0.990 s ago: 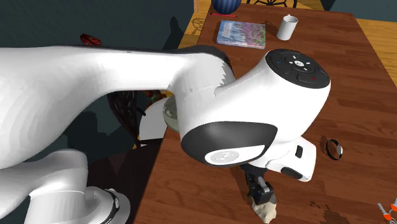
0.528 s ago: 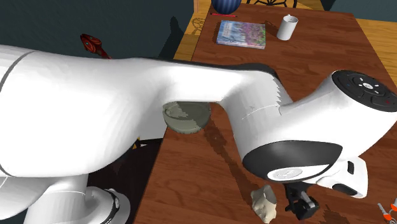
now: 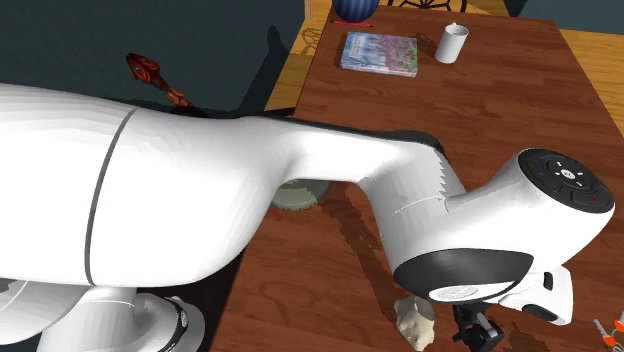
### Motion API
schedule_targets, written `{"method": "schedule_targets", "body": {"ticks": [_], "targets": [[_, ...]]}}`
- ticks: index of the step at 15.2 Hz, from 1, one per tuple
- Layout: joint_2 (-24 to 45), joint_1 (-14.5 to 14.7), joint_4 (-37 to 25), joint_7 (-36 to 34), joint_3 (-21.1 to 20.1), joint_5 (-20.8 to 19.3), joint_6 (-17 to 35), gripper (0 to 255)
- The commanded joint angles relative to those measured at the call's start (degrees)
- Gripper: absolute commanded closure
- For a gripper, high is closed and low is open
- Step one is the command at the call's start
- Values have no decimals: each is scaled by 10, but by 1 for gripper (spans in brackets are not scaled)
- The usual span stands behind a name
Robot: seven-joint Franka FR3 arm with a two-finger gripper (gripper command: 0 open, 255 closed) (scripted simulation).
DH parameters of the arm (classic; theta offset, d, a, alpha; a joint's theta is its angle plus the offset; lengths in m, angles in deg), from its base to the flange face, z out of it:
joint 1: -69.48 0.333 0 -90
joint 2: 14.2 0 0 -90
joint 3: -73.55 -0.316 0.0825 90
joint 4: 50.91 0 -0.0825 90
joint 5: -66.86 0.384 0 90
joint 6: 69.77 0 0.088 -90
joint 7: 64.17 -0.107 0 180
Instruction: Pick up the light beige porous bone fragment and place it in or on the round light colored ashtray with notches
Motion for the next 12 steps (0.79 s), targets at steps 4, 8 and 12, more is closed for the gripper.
{"method": "schedule_targets", "body": {"ticks": [4,8,12], "targets": [[5,-2,6,2,2,0,11,0],[5,-2,6,2,2,0,11,0],[4,-2,6,2,2,0,11,255]]}}
